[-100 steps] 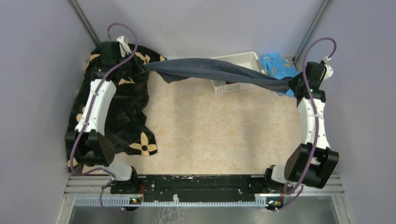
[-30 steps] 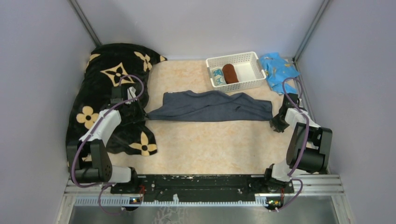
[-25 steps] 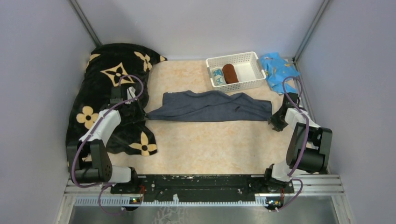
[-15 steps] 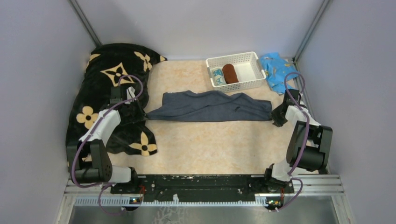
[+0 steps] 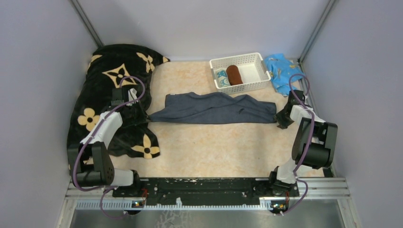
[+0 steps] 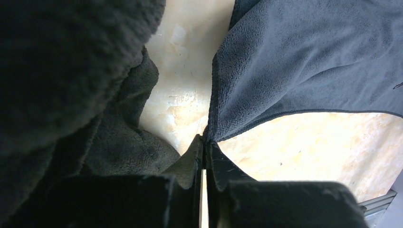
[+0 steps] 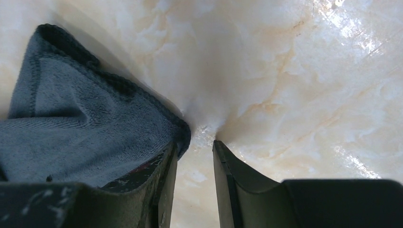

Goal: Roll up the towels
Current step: Flatten out the towel at the center of the board.

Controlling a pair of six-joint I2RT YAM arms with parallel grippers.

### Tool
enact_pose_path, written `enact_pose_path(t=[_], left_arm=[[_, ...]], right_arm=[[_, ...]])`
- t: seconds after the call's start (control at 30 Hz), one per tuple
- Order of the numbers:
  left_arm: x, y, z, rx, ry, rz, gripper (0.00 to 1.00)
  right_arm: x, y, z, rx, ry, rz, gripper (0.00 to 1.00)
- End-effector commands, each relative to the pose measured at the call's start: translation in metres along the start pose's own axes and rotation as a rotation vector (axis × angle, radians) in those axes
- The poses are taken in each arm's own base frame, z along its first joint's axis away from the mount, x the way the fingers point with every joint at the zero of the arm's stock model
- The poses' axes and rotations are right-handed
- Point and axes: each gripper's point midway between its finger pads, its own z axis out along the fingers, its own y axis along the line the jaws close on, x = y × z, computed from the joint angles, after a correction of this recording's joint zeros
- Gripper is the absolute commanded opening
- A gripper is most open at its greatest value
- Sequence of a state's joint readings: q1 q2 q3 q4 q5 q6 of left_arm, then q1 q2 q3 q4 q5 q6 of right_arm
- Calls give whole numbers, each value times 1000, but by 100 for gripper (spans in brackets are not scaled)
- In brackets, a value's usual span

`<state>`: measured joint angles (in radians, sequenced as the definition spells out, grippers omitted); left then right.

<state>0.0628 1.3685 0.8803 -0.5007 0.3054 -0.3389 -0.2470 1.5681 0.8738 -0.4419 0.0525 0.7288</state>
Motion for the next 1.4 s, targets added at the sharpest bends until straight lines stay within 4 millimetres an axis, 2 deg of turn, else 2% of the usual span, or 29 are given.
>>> enact_pose_path(t=[0.0,0.37,0.8,1.07,1.17,1.27,1.37], left_arm=[[-5,-3,-6,20,-28,15,5],[-5,-2,-7,21,-28,9,5],[-6,-2,-7,23,-33,4,4],[-6,-2,-7,25,-34,1,4],[-6,-2,-7,25,-33,0,3],[-11,-4,-9,34,-43,-4,1],[-24,-11,-14,49,-75,-12,0]], right_arm=[[-13,6,4,0,-29,11,33],[-9,5,4,0,-13,12,19],[-4,7,11,1,14,38,22],[-1,14,10,-23,30,43,19],[-4,17,6,-30,21,46,10],[-16,19,-4,-34,-16,35,0],[-39,26,-25,-68,-73,38,0]])
